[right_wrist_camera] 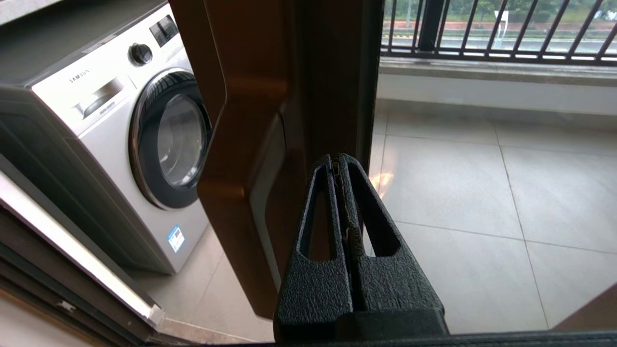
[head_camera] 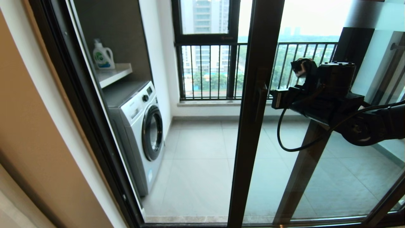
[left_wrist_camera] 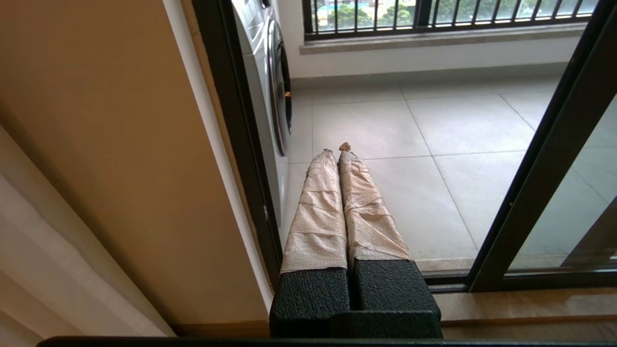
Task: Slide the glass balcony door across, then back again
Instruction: Close the slid door
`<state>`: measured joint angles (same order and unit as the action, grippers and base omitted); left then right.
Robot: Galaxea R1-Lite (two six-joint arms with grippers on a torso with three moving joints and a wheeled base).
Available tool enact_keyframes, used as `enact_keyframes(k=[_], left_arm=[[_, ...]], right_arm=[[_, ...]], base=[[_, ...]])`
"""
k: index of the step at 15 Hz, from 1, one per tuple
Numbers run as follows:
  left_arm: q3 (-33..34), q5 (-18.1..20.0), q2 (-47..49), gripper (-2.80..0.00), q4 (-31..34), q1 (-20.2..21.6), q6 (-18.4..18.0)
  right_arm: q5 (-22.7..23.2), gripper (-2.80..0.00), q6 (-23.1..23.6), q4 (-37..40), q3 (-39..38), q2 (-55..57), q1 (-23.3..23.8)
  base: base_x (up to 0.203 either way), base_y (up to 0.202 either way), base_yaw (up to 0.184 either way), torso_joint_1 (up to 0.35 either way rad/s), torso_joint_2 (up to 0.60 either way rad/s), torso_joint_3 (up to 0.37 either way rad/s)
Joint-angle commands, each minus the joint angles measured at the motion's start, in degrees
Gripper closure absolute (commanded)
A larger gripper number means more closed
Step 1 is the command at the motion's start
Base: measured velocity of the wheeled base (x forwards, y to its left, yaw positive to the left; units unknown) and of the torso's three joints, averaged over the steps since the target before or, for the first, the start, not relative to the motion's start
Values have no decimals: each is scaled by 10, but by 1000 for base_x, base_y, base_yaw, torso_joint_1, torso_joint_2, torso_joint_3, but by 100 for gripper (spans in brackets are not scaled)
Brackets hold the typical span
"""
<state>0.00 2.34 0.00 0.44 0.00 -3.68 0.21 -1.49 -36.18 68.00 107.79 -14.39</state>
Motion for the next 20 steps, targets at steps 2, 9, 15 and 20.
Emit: enact_keyframes(k=[2, 9, 15, 20], left_arm=[[1, 0, 1, 0, 0, 0, 0], [1, -1, 1, 0, 0, 0, 0], [1, 0, 1, 0, 0, 0, 0], [1, 0, 1, 0, 0, 0, -1]], right_arm=[[1, 0, 0, 1, 32, 27, -12], [1, 0, 0, 13, 48, 39, -29], [5, 0, -1, 18, 57, 45, -51], [6, 0, -1, 20, 72, 48, -58]], base=[[0, 0, 0, 0, 0, 0], [0, 0, 0, 0, 0, 0], [0, 0, 0, 0, 0, 0], [0, 0, 0, 0, 0, 0]])
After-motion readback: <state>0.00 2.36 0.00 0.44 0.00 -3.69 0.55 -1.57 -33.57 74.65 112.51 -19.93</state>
